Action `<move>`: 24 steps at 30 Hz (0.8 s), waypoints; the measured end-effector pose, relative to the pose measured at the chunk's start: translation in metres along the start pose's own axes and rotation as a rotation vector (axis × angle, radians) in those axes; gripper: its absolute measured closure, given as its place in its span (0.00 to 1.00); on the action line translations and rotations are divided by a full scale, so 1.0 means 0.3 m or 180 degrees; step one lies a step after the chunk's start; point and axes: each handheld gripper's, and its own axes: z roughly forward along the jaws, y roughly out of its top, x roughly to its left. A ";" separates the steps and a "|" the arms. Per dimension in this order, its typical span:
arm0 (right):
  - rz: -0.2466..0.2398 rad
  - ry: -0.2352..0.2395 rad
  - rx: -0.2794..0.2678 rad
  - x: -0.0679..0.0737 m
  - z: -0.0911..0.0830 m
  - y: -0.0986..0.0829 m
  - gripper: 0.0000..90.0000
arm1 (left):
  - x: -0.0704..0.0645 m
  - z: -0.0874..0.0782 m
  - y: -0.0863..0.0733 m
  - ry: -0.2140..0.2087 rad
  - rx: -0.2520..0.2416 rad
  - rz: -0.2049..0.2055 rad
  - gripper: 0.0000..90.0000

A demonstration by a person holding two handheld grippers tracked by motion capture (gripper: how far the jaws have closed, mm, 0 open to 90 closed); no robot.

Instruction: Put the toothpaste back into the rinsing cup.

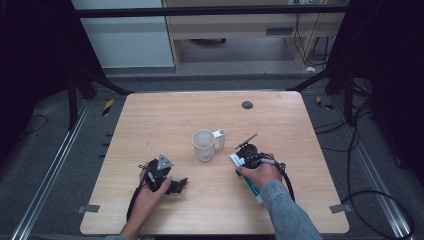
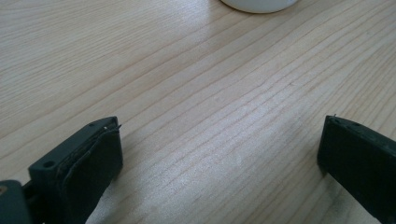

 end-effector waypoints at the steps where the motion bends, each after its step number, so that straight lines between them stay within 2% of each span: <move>1: 0.0009 -0.0004 0.0006 0.001 0.001 0.000 0.54 | 0.000 0.000 0.000 0.0000 0.0001 0.0000 0.00; 24: -0.0010 -0.0029 0.0028 -0.004 0.012 0.003 0.56 | 0.000 0.000 0.000 -0.0002 0.0000 0.0002 0.00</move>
